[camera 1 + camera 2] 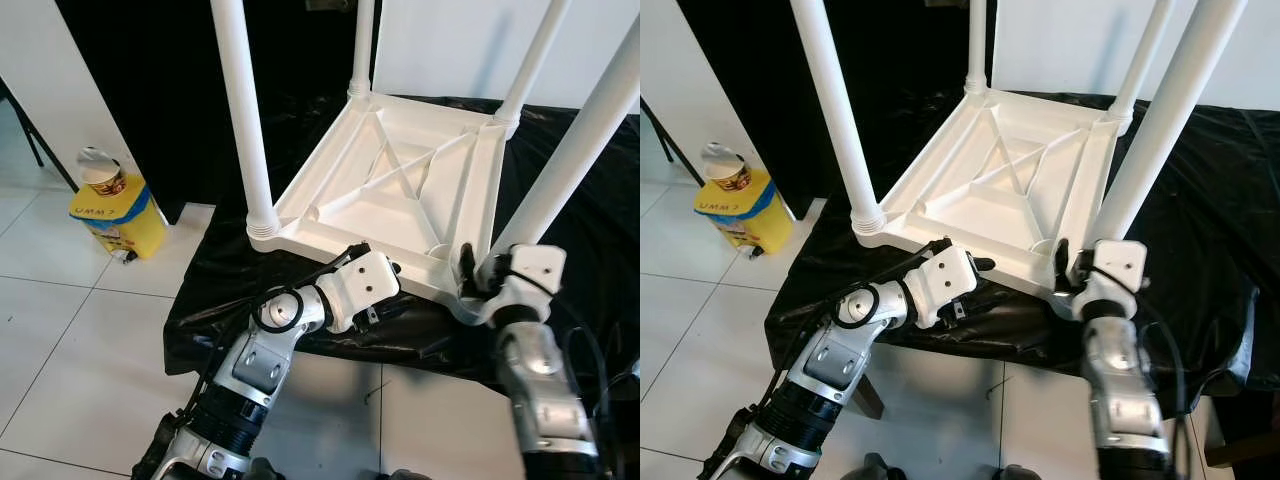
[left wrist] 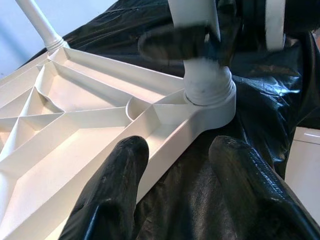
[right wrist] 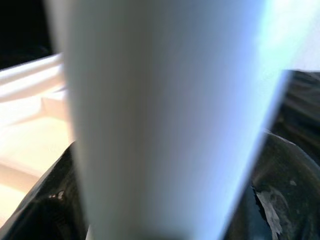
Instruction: Building children table
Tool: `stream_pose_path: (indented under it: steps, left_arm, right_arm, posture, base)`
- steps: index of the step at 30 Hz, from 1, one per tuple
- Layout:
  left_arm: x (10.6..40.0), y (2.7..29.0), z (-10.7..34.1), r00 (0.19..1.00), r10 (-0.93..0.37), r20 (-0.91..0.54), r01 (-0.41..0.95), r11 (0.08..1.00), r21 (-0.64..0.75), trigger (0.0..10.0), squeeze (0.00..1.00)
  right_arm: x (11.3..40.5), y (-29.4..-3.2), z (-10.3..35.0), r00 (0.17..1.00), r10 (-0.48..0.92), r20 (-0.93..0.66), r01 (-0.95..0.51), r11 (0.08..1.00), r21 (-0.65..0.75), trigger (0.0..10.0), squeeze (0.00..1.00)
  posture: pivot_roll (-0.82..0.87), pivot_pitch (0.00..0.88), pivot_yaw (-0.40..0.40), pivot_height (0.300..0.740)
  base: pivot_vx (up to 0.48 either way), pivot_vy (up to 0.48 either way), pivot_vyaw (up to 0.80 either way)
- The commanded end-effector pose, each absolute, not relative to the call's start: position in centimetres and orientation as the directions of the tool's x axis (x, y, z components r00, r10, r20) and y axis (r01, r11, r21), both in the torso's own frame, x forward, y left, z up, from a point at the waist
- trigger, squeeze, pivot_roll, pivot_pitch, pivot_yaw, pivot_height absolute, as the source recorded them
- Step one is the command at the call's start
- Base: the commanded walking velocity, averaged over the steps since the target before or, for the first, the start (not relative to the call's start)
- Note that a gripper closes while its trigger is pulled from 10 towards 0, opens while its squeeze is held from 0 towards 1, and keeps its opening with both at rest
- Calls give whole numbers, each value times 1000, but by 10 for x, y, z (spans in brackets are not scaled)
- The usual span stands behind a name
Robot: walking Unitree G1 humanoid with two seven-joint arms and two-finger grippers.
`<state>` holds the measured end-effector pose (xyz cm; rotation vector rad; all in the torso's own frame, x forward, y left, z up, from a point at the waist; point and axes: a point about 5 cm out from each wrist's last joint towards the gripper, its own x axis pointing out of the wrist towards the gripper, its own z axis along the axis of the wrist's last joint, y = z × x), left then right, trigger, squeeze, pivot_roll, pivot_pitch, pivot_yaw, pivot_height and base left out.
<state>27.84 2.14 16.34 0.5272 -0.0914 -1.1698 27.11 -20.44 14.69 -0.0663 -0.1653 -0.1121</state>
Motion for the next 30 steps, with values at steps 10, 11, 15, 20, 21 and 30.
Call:
stream_pose_path:
  steps: [10, 11, 15, 20, 21, 30]
  left_arm:
    - [282, 22, 164, 449, -875, -184, 831, 332, 447, 10000, 0]
    - [282, 22, 164, 449, -875, -184, 831, 332, 447, 10000, 0]
    - [282, 23, 164, 449, -874, -185, 830, 332, 448, 10000, 0]
    - [282, 25, 165, 455, -871, -185, 827, 337, 450, 10000, 0]
    - [282, 25, 165, 455, -871, -185, 827, 337, 450, 10000, 0]
    - [286, 25, 167, 476, -863, -169, 815, 360, 454, 10000, 0]
  right_arm:
    - [279, -209, 148, 963, 228, 141, -214, 971, -102, 10000, 0]
    - [279, -209, 148, 963, 228, 141, -214, 971, -102, 10000, 0]
    - [284, -209, 141, 941, 326, 85, -313, 939, -140, 10000, 0]
    - [284, -211, 128, 922, 386, 21, -378, 912, -161, 0, 0]
    - [284, -211, 128, 922, 386, 21, -378, 912, -161, 0, 0]
    - [284, -211, 116, 957, 292, -3, -290, 950, -113, 10000, 0]
  posture:
    - [-51, 30, -11, 740]
    - [-51, 30, -11, 740]
    - [-44, 26, -12, 740]
    - [-38, 25, -16, 740]
    - [-38, 25, -16, 740]
    - [-33, 2, -41, 740]
  base:
    - [0, 0, 0]
    - [0, 0, 0]
    - [0, 0, 0]
    - [0, 0, 0]
    - [0, 0, 0]
    - [0, 0, 0]
